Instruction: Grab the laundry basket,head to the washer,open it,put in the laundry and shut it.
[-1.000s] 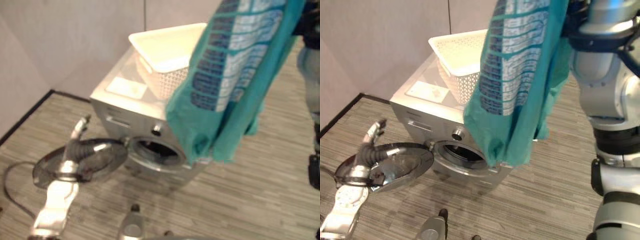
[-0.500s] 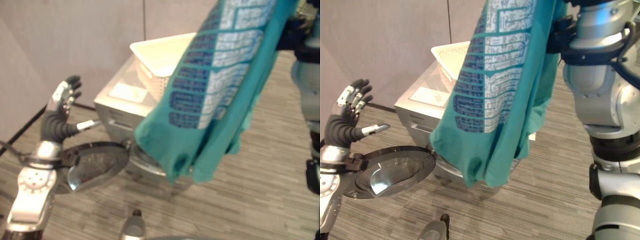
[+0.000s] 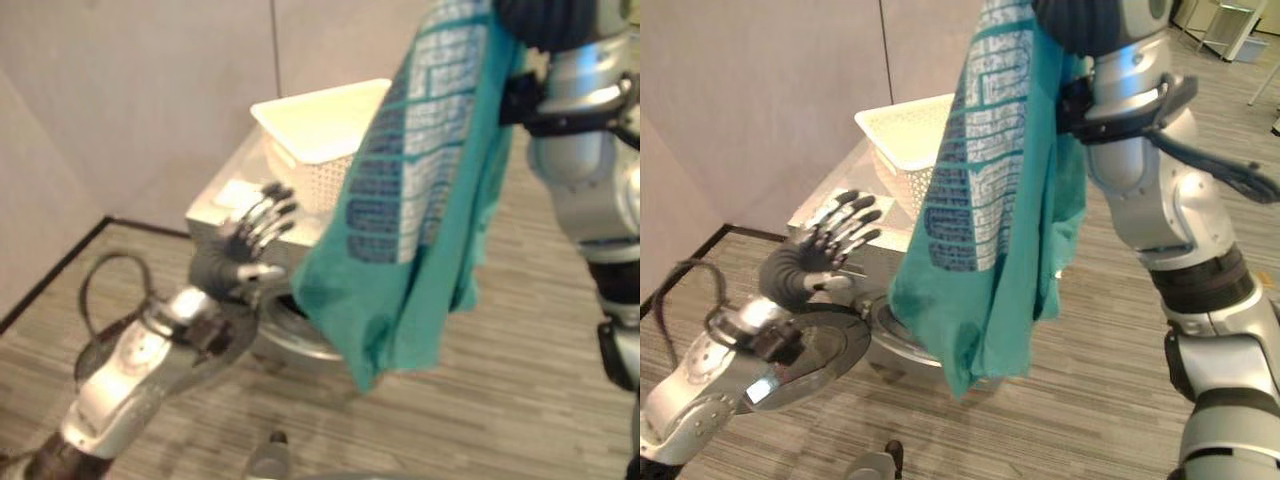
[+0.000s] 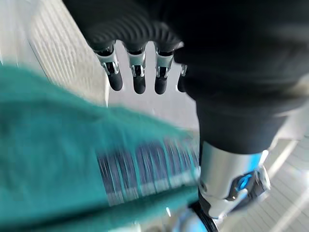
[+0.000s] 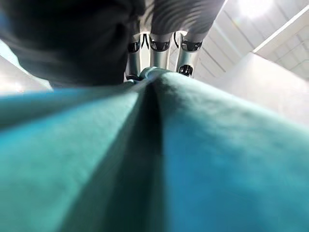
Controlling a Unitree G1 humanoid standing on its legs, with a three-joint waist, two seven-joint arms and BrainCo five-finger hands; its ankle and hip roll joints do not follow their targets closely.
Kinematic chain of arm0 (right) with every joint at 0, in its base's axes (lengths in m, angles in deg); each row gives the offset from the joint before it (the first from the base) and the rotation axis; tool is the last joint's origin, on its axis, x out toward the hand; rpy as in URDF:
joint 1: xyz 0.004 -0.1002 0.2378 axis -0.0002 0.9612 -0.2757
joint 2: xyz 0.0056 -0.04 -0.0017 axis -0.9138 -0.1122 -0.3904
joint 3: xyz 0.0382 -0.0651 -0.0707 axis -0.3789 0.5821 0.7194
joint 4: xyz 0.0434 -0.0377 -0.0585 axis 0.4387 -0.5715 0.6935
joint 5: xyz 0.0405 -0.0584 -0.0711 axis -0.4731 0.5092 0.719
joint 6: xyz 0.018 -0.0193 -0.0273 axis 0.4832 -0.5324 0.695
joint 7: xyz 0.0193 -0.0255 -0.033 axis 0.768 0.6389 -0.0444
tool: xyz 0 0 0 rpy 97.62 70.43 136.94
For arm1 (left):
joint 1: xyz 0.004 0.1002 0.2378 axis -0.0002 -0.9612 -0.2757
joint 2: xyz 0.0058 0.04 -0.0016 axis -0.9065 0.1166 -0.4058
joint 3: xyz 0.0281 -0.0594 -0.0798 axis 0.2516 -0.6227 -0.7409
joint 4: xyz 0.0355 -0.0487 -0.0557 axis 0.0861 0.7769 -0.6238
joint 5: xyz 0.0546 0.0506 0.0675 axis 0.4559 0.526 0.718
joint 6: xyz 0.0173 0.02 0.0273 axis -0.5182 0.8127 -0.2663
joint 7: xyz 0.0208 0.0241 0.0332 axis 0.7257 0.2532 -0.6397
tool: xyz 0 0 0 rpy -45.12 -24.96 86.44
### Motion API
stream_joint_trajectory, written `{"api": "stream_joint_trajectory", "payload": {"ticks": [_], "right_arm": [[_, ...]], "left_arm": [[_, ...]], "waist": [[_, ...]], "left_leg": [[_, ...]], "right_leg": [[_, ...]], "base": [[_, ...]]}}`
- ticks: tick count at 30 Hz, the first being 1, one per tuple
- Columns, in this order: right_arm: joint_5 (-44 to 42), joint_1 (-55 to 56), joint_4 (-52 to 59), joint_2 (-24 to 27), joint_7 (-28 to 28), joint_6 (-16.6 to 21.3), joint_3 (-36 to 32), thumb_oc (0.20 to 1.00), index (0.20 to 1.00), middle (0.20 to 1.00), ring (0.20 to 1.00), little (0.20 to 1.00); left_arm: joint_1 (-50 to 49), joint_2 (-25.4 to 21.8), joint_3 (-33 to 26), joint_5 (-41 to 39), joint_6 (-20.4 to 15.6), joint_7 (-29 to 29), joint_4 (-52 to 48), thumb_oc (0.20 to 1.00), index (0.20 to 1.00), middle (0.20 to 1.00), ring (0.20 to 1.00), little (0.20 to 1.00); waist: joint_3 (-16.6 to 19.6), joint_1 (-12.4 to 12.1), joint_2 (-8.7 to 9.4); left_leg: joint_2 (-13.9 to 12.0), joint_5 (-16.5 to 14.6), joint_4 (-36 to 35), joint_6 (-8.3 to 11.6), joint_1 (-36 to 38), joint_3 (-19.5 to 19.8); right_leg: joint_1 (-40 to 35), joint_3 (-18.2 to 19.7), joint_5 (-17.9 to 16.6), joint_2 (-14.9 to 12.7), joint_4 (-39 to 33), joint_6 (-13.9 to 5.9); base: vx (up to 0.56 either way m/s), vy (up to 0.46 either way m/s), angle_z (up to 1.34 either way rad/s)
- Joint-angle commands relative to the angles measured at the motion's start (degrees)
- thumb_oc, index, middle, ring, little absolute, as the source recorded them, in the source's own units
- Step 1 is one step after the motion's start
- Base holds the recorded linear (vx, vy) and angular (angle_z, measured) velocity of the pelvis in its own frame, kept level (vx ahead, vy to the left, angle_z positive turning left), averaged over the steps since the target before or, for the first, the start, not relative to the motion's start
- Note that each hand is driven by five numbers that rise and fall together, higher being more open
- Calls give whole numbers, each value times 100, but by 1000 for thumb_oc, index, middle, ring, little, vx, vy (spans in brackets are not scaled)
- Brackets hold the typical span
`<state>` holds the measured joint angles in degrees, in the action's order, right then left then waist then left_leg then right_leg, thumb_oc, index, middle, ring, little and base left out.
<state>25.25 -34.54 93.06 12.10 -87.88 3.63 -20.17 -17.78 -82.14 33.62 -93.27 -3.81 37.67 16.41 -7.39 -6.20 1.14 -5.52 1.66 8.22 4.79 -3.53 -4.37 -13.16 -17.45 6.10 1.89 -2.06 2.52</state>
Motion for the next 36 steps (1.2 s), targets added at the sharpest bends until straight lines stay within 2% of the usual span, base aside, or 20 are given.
{"api": "stream_joint_trajectory", "payload": {"ticks": [1, 3, 6, 8, 13, 17, 25, 36], "right_arm": [[-93, -348, -174, -247, -298, -145, -110, 200, 200, 200, 200, 200], [-80, -383, -184, -268, -315, -159, -98, 200, 200, 200, 200, 200], [-64, -566, -209, -436, -363, -194, -33, 200, 200, 200, 200, 200], [-62, -693, -253, -556, -428, -234, -20, 200, 200, 200, 200, 200], [-43, -751, -281, -628, -467, -230, -98, 200, 200, 200, 200, 200], [-67, -747, -271, -763, -449, -216, -157, 200, 200, 200, 200, 200], [-153, -903, -368, -946, -530, -231, -95, 200, 200, 200, 200, 200], [-173, -887, -339, -851, -515, -231, -133, 200, 200, 200, 200, 200]], "left_arm": [[-72, 10, 61, -125, -88, -93, 164, 1000, 1000, 1000, 1000, 1000], [53, 66, 166, -130, -70, -101, 212, 1000, 1000, 1000, 1000, 1000], [582, 354, 677, -172, 30, -138, 434, 1000, 1000, 1000, 1000, 1000], [1084, 758, 1036, -99, 36, -195, 708, 1000, 1000, 1000, 1000, 1000], [1334, 1178, 1021, 267, -37, -264, 901, 1000, 1000, 1000, 1000, 1000], [1645, 1727, 1326, 411, -14, -256, 1342, 1000, 1000, 1000, 1000, 1000], [2039, 2071, 1777, 277, 86, -188, 1732, 1000, 1000, 1000, 1000, 1000], [2242, 2266, 1666, 444, -28, -346, 1952, 1000, 1000, 1000, 1000, 1000]], "waist": [[595, 105, 137], [590, 103, 135], [598, 158, 136], [589, 185, 156], [601, 182, 180], [626, 218, 185], [638, 310, 170], [626, 338, 197]], "left_leg": [[-17, 1054, -292, -196, -932, -22], [-18, 1050, -292, -196, -931, -21], [-20, 1040, -293, -186, -936, -46], [-16, 1030, -287, -172, -937, -56], [-9, 1017, -297, -155, -924, -69], [2, 1007, -333, -139, -890, -115], [-12, 1003, -393, -135, -864, -157], [-26, 1017, -431, -111, -819, -183]], "right_leg": [[-362, 452, 658, 44, 82, -163], [-359, 450, 655, 37, 81, -166], [-347, 472, 641, 30, 62, -173], [-338, 488, 632, 15, 65, -180], [-333, 482, 616, 2, 56, -193], [-337, 488, 597, -15, 21, -212], [-342, 512, 567, -41, -21, -246], [-351, 517, 541, -36, -46, -249]], "base": [[0, 0, 0], [-3, 0, -2], [0, 0, 0], [0, 0, 0], [0, 0, 0], [3, 9, -2], [3, 6, -2], [3, 0, -2]]}}
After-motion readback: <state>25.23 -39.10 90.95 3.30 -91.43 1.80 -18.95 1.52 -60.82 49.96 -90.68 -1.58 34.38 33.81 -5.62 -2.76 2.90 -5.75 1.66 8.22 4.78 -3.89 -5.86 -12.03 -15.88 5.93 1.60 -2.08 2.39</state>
